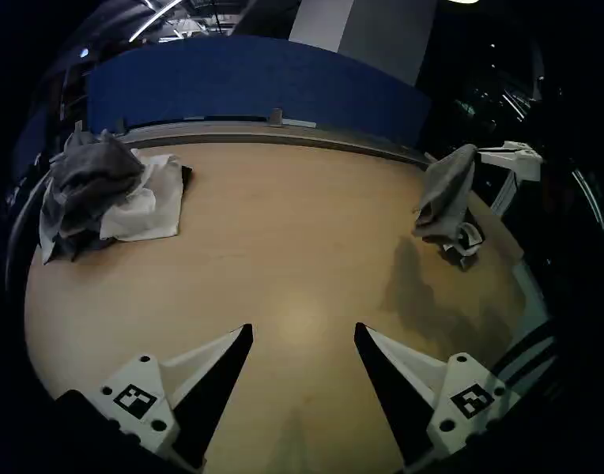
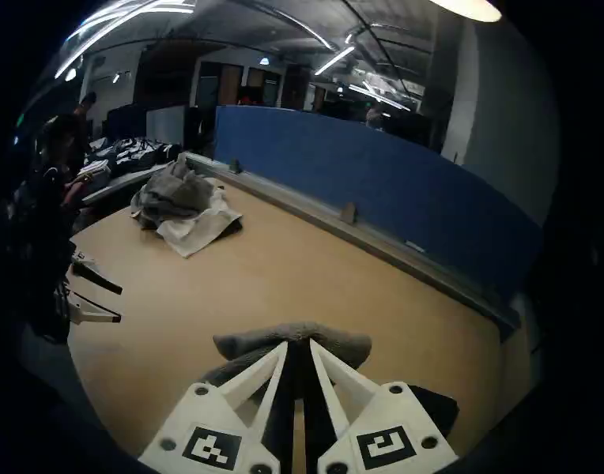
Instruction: Fold towel
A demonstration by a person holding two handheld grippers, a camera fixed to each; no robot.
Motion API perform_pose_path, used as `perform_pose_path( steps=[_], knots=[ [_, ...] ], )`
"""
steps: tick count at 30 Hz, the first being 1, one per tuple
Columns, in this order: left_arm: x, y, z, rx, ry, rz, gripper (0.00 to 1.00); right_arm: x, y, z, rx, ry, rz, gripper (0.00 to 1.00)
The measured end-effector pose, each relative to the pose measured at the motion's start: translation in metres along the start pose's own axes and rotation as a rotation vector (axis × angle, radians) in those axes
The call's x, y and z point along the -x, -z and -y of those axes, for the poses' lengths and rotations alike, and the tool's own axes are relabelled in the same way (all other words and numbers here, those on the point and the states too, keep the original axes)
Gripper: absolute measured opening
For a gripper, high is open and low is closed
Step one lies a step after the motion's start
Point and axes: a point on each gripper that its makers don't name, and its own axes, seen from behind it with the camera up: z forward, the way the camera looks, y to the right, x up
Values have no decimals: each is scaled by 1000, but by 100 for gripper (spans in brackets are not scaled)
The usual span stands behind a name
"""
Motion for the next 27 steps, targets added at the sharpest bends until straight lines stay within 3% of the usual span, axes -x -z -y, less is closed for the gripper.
perform_pose_path(
  steps=[15,27],
  knots=[
    [-1,-13,-6,-14,2,12,95,7,-2,-103,103,-35,13,4],
    [-2,-16,-5,-25,-3,24,96,7,-16,-143,134,-52,19,4]
  ],
)
